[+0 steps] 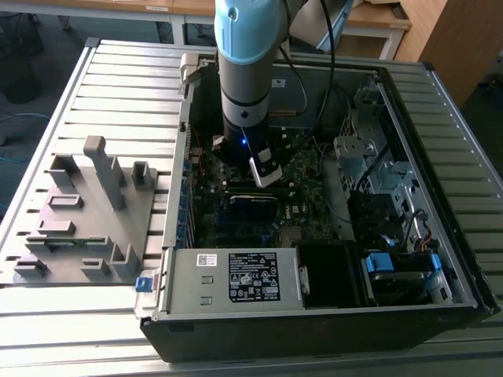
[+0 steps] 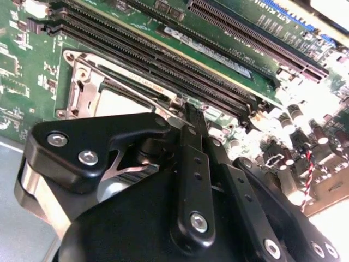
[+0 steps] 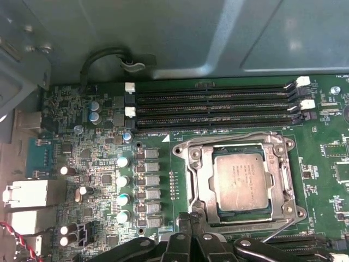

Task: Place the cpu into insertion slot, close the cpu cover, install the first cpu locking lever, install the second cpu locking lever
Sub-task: 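Install the second cpu locking lever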

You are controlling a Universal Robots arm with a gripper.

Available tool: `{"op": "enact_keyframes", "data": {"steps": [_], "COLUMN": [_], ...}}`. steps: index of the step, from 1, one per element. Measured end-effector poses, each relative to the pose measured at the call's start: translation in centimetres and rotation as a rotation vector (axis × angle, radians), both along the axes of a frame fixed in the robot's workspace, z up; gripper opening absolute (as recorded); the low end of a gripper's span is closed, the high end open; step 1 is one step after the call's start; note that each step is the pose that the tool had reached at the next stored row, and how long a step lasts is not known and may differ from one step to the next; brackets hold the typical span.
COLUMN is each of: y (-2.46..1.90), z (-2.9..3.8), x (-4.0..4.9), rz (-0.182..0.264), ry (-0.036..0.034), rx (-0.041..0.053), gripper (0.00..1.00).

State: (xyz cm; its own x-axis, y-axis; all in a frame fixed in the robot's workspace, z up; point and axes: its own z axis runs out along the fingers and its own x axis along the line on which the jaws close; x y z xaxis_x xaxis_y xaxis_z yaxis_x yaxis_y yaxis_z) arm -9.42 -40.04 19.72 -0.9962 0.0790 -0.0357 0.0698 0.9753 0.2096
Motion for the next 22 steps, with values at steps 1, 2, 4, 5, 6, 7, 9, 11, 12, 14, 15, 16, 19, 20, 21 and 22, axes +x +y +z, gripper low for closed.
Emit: {"op": "enact_keyframes", "data": {"steps": [1, 2, 4, 5, 6, 7, 9, 11, 12, 14, 15, 16, 19, 20, 21, 22], "y": [0.0, 0.0, 0.0, 0.0, 0.0, 0.0, 0.0, 0.0, 0.0, 0.0, 0.0, 0.01, 0.0, 0.0, 0.0, 0.0], "z": [0.14, 0.36, 0.84, 1.12, 1.39, 1.67, 2.51, 3.0, 3.24, 3.72, 3.94, 4.15, 4.72, 4.84, 4.92, 4.98], "x": [0.0, 0.0, 0.0, 0.0, 0.0, 0.0, 0.0, 0.0, 0.0, 0.0, 0.0, 0.0, 0.0, 0.0, 0.0, 0.0], "rz": [0.0, 0.0, 0.0, 0.0, 0.0, 0.0, 0.0, 0.0, 0.0, 0.0, 0.0, 0.0, 0.0, 0.0, 0.0, 0.0], "ry": [0.0001, 0.0001, 0.0, 0.0, 0.0, 0.0, 0.0, -0.0002, -0.0002, -0.0002, -0.0003, -0.0004, -0.0003, -0.0004, -0.0004, -0.0004], "rx": [0.0001, 0.0002, 0.0004, 0.0005, 0.0005, 0.0003, 0.0004, 0.0006, 0.0005, 0.0004, 0.0005, 0.0006, 0.0004, 0.0005, 0.0005, 0.0004], "gripper": [0.1, 0.1, 0.1, 0.1, 0.1, 0.1, 0.1, 0.1, 0.1, 0.1, 0.1, 0.1, 0.1, 0.1, 0.1, 0.1]}}
